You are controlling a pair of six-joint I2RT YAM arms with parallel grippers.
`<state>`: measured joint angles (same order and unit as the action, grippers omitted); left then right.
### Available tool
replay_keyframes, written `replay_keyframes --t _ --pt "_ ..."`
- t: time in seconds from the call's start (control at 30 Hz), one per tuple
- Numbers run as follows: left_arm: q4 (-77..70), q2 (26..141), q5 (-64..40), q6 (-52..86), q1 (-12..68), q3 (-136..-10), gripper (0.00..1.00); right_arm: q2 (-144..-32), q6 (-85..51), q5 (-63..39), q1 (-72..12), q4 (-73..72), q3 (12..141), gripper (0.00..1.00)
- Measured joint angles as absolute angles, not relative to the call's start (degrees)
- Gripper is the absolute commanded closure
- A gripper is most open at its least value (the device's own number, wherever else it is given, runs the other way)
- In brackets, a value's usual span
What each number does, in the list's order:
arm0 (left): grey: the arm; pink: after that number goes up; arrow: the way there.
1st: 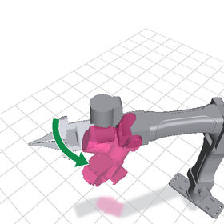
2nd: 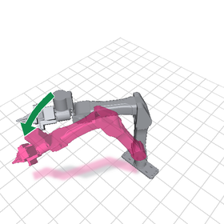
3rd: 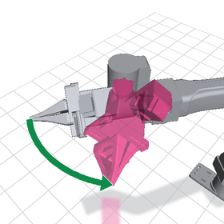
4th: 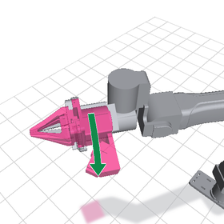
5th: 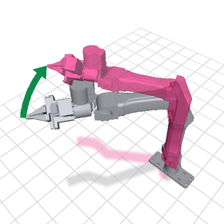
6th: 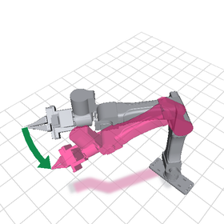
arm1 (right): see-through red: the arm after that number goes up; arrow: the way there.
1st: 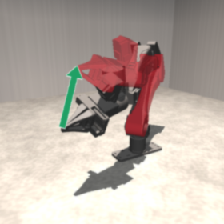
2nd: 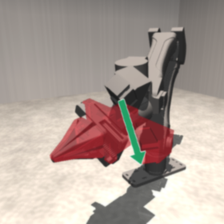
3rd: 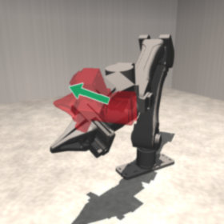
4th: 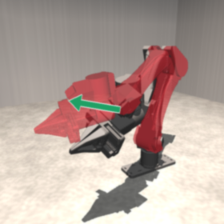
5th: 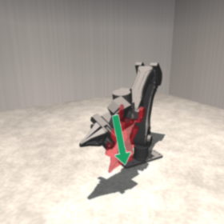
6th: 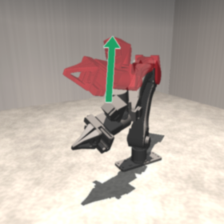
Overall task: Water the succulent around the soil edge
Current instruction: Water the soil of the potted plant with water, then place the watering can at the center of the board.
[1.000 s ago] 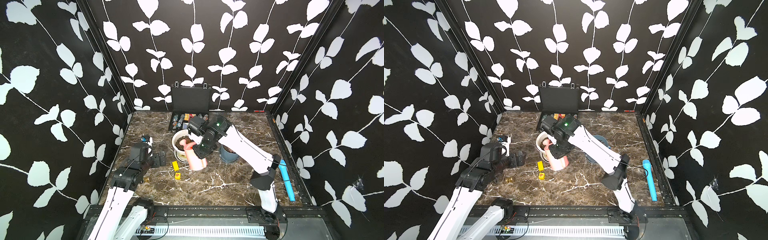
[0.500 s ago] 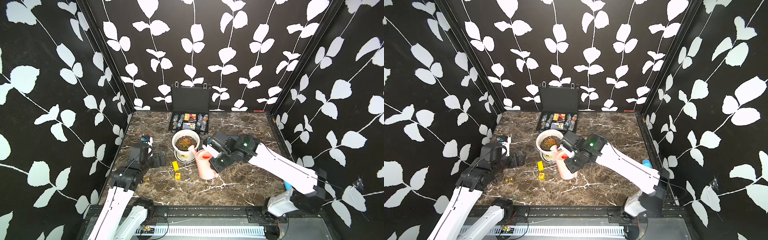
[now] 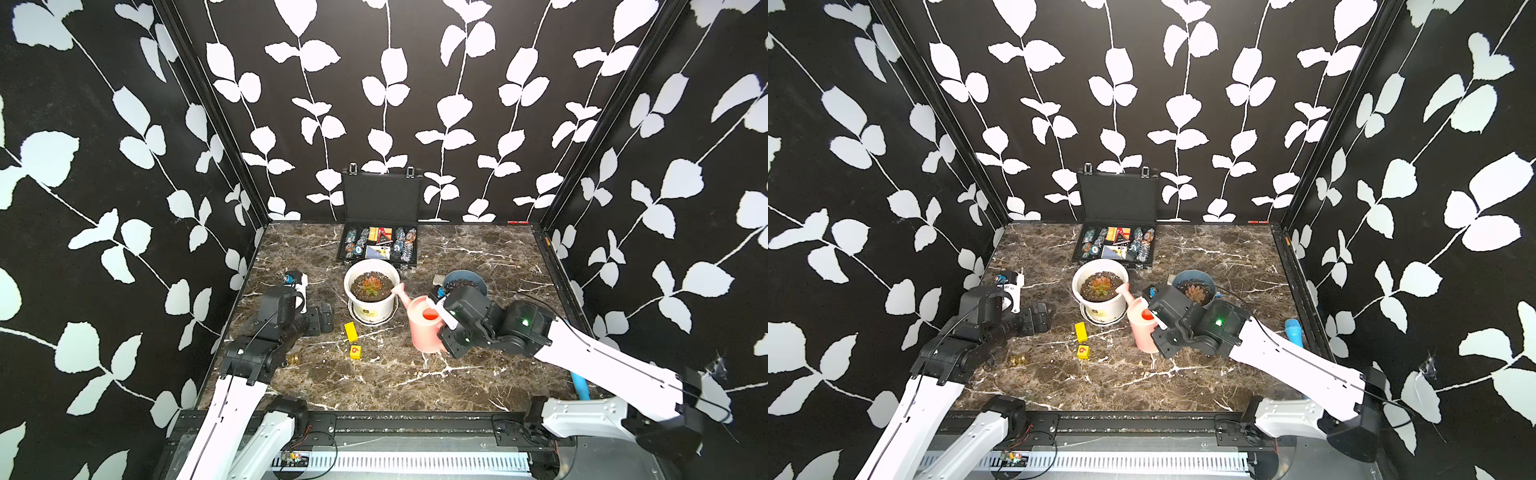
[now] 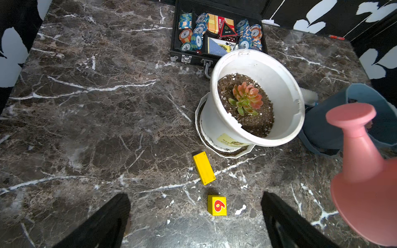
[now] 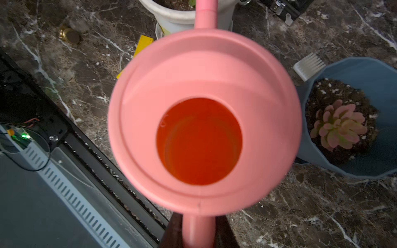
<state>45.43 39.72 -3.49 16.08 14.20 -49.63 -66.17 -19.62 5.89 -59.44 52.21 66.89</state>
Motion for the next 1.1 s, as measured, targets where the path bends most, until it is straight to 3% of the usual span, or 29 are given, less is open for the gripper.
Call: replay_keyframes --t 0.33,0.73,1.0,1.1 --pt "44.62 38.59 -5.19 15.38 14.2 -49.12 0.01 -51.31 -14.59 10.55 -59.53 38.46 47.33 1.0" --pt "44.56 38.54 -5.32 15.35 14.2 -48.99 0.01 -51.53 -20.67 13.5 -61.91 23.27 35.44 1.0" --pt "44.56 38.57 -5.06 15.38 14.2 -48.99 0.01 -55.61 -26.15 17.15 -64.79 17.67 33.12 0.89" --pt "44.56 38.63 -4.95 15.38 14.2 -48.99 0.01 -57.54 -28.21 18.7 -66.11 17.43 33.08 0.8"
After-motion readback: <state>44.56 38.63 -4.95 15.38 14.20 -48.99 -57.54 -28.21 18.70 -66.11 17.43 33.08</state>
